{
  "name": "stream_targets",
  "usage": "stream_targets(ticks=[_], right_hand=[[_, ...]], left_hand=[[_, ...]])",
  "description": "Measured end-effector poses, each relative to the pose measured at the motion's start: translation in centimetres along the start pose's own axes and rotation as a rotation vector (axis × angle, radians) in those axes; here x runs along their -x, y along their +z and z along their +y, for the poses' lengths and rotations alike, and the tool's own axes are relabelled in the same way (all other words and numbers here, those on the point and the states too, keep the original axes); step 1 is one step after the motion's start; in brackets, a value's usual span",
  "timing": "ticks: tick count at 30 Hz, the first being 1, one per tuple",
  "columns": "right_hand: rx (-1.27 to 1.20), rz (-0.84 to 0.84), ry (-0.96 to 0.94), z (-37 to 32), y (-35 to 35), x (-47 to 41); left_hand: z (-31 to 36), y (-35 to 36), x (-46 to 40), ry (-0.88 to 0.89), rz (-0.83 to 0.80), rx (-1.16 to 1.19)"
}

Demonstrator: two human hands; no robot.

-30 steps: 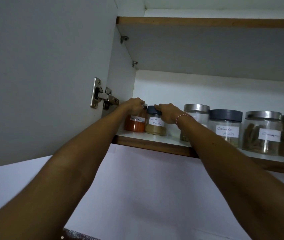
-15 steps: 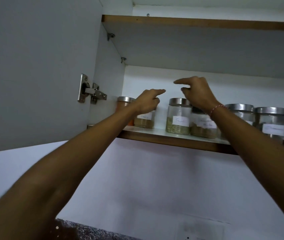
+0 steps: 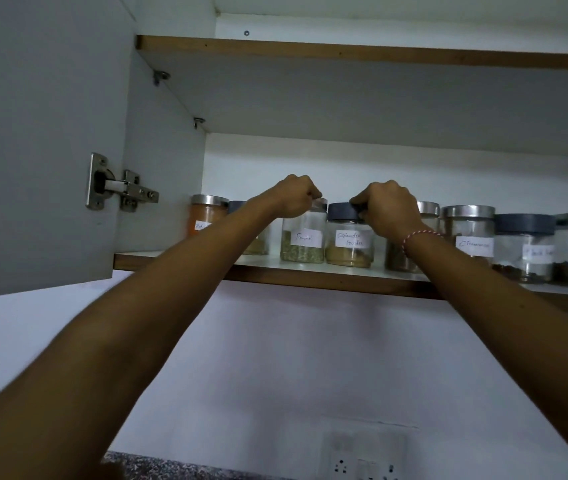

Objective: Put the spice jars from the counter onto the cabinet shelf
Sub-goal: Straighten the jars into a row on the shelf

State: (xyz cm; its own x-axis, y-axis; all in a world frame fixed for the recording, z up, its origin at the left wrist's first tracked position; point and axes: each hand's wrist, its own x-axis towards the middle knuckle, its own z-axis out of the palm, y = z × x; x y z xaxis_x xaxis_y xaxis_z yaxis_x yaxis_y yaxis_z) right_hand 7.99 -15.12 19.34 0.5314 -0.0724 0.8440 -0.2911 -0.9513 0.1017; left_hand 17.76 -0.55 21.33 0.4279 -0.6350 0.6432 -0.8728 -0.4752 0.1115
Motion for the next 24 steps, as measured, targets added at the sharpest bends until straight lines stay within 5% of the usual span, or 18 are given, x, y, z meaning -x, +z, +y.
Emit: stream_targets(ticks=[24], right_hand=[[-0.083,-0.397,-0.032,-0.7,4.8,-4.9]], left_hand=[[-6.9,2.1,-3.3,-0.166,-0.149,0.230]])
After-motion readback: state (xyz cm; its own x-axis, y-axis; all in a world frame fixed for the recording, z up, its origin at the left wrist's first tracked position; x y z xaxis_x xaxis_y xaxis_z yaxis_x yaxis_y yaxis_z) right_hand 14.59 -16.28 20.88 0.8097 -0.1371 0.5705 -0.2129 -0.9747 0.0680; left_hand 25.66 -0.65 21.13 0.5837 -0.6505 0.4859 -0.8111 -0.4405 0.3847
